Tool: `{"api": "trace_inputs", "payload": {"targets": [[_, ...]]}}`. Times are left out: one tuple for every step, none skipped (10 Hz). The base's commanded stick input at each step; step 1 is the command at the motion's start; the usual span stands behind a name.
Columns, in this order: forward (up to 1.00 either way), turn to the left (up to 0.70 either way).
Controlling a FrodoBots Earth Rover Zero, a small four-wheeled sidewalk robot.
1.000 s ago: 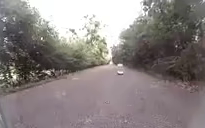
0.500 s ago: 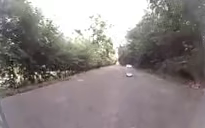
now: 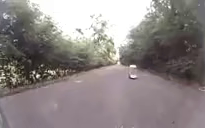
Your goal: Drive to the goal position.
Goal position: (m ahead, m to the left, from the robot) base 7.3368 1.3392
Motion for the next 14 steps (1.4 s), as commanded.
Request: {"api": "trace_inputs", "payload": {"targets": [[0.7,0.0],[0.7,-0.02],[0.7,-0.05],[0.7,-0.08],[0.7,-0.11],[0.7,-0.34],[0.7,-0.27],[0.7,-0.16],[0.7,0.0],[0.7,0.0],[0.7,0.0],[0.7,0.0],[0.7,0.0],[0.7,0.0]]}}
